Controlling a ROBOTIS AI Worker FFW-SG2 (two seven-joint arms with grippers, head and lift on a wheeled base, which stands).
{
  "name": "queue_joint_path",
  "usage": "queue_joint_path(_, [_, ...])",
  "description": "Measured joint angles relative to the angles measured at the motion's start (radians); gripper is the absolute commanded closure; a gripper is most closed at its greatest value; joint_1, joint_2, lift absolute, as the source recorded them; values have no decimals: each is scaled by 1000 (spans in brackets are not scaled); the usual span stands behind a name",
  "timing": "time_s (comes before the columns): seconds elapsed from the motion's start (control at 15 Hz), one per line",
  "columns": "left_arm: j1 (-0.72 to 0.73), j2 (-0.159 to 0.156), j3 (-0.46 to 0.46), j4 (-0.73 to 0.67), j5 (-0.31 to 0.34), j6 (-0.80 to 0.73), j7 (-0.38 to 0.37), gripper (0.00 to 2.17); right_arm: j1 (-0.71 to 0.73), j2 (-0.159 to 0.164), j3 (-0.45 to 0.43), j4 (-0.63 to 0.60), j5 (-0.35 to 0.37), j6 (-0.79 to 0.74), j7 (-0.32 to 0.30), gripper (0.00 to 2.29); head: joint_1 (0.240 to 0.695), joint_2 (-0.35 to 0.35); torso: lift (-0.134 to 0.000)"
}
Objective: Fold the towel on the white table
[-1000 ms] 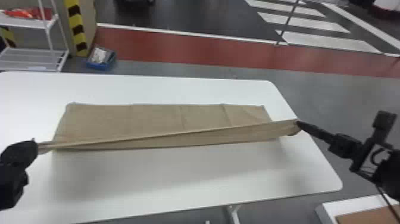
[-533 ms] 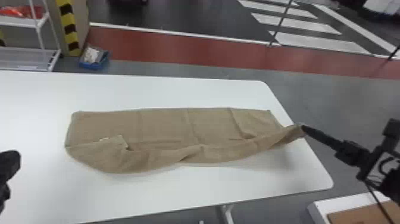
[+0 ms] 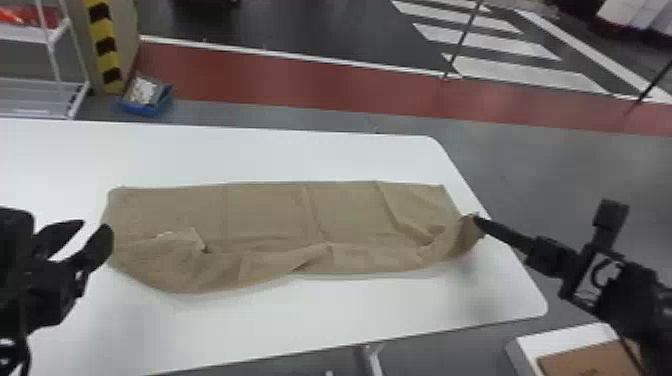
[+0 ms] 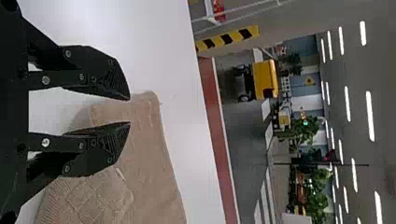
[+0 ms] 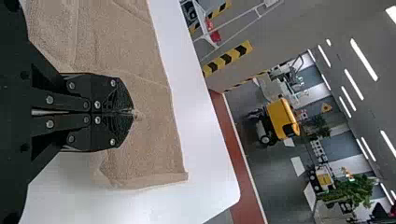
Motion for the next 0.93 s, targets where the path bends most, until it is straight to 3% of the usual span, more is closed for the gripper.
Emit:
queue_joint_path(0.27, [-192, 2, -119, 160, -11, 28, -121, 157, 12, 8, -12, -18, 2, 19, 0, 1393, 695, -350, -120])
queue_joint_path(0.47, [-287, -14, -172, 237, -6, 118, -202, 161, 22, 8, -22, -22, 3, 20, 1, 1396, 695, -350, -120])
queue_joint_path(0.93, [-428, -70, -220, 416, 32, 166, -241, 299, 37, 8, -25, -28, 11, 16, 2, 1396, 695, -350, -120])
